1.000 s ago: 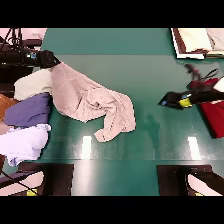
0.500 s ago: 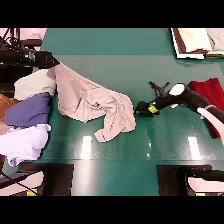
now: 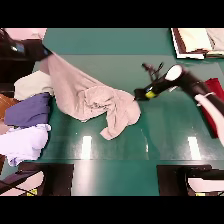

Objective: Fold the shirts.

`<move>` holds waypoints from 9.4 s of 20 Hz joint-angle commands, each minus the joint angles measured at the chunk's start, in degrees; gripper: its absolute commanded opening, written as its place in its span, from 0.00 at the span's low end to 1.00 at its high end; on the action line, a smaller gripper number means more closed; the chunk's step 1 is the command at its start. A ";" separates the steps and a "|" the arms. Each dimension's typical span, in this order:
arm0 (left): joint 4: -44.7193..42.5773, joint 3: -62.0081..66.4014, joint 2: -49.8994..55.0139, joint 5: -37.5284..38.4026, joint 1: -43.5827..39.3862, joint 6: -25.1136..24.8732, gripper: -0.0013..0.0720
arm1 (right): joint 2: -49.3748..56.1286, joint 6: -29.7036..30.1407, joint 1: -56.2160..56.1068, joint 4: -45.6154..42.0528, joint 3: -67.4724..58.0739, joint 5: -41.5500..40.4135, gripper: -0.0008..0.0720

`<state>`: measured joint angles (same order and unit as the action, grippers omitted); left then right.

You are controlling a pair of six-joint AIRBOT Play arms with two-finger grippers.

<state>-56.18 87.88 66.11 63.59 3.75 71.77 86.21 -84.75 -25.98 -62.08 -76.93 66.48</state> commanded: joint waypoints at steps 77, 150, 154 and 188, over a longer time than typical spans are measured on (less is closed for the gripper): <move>-2.05 -48.43 -15.96 2.08 2.78 5.73 0.04 | -32.46 -1.77 31.47 -4.35 30.34 16.26 0.57; -6.78 -8.09 27.82 6.21 -1.22 4.81 0.04 | 7.91 -0.61 24.26 -13.92 -11.19 9.64 0.03; -6.47 -10.62 27.80 4.92 -1.27 8.20 0.71 | 6.73 -0.92 24.28 -13.92 -6.19 9.46 0.32; 6.67 -58.40 -13.86 1.14 -1.27 5.51 0.04 | -28.68 -0.90 33.79 -11.82 19.63 19.74 0.57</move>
<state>-46.26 26.98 54.19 61.56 2.48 77.25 58.78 -85.62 3.57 -71.31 -59.77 81.73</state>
